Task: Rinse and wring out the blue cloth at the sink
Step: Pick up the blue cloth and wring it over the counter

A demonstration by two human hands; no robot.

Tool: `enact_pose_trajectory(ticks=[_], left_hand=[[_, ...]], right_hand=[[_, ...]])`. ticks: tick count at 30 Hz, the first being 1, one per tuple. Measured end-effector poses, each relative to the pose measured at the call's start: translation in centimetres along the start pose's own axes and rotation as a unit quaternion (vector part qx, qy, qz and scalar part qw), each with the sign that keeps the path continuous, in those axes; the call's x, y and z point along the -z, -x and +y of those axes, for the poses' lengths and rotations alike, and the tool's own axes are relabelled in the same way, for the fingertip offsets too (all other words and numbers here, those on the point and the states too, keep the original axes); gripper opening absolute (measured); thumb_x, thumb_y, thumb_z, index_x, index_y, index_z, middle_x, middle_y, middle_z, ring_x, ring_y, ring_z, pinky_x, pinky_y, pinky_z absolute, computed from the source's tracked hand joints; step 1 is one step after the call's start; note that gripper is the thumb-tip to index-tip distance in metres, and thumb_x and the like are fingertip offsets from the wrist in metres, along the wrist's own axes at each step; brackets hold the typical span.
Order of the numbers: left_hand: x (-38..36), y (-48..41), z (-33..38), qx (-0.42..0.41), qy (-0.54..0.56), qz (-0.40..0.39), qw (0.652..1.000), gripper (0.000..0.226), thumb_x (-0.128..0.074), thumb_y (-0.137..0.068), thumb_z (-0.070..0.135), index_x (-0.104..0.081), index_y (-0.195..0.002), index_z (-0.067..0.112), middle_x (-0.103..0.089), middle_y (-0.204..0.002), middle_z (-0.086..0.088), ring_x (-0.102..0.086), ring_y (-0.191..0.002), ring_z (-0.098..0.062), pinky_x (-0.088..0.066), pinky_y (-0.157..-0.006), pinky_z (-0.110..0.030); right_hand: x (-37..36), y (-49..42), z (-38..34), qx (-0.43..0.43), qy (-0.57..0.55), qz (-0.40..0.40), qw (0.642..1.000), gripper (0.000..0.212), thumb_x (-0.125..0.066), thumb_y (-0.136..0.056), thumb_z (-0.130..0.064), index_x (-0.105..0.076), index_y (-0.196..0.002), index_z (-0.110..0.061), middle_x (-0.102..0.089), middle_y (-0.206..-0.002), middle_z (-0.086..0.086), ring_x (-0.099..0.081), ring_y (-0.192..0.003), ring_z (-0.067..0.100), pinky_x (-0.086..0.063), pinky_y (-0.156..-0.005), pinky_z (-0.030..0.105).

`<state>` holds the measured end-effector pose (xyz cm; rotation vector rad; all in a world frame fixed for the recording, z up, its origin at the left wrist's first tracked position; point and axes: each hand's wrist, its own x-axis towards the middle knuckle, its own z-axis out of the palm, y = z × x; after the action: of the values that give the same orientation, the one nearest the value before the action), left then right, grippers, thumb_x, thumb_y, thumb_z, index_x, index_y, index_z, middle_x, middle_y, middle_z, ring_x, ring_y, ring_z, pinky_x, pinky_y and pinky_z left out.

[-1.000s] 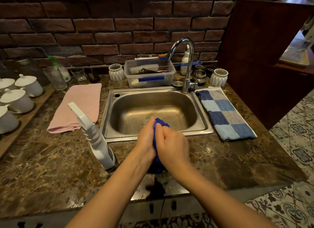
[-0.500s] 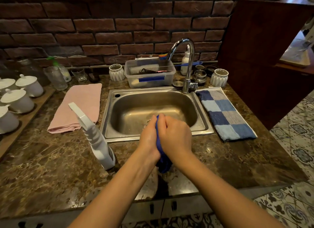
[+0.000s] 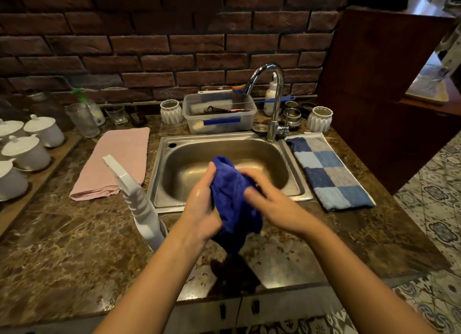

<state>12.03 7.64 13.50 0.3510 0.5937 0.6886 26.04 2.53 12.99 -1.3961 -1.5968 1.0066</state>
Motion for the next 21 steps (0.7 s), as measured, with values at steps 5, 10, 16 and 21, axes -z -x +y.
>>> enact_pose_trajectory(ticks=[5, 10, 16, 21], left_hand=[[0.4, 0.3, 0.9, -0.047, -0.040, -0.006, 0.998, 0.038, -0.052, -0.087, 0.038, -0.064, -0.102, 0.005, -0.071, -0.095, -0.013, -0.069, -0.088, -0.025, -0.058, -0.078, -0.040], [1.1, 1.2, 1.9, -0.081, -0.119, 0.015, 0.990, 0.022, -0.057, -0.084, 0.019, -0.074, -0.078, 0.007, -0.073, -0.081, -0.008, -0.069, -0.079, -0.018, -0.054, -0.080, -0.032], [3.4, 1.1, 2.4, -0.200, -0.443, 0.159, 0.859, 0.011, -0.064, -0.086, 0.022, -0.069, -0.089, 0.013, -0.067, -0.083, -0.004, -0.057, -0.077, -0.016, -0.042, -0.059, -0.022], [4.3, -0.4, 1.9, -0.205, -0.610, 0.216, 0.735, 0.086, -0.075, -0.066, 0.051, -0.039, -0.135, 0.012, -0.046, -0.137, -0.010, -0.050, -0.122, -0.024, -0.044, -0.101, -0.040]], right_hand=[[-0.7, 1.0, 0.9, 0.011, -0.062, 0.016, 0.998, 0.043, -0.066, -0.084, -0.022, -0.049, -0.118, -0.043, -0.058, -0.120, -0.019, -0.055, -0.112, -0.001, -0.044, -0.096, 0.019], [-0.8, 0.8, 1.3, 0.028, 0.017, 0.089, 0.996, 0.027, -0.050, -0.093, -0.011, -0.063, -0.106, -0.031, -0.064, -0.102, -0.019, -0.057, -0.094, -0.010, -0.042, -0.085, 0.015], [1.2, 0.1, 0.3, 0.079, 0.131, 0.159, 0.975, 0.029, -0.040, -0.091, -0.023, -0.063, -0.107, -0.027, -0.057, -0.109, -0.014, -0.047, -0.110, 0.006, -0.033, -0.098, 0.024], [1.5, -0.9, -1.6, 0.100, 0.045, 0.143, 0.984, 0.023, -0.038, -0.095, -0.015, -0.061, -0.099, -0.019, -0.062, -0.095, -0.009, -0.057, -0.096, 0.008, -0.041, -0.087, 0.018]])
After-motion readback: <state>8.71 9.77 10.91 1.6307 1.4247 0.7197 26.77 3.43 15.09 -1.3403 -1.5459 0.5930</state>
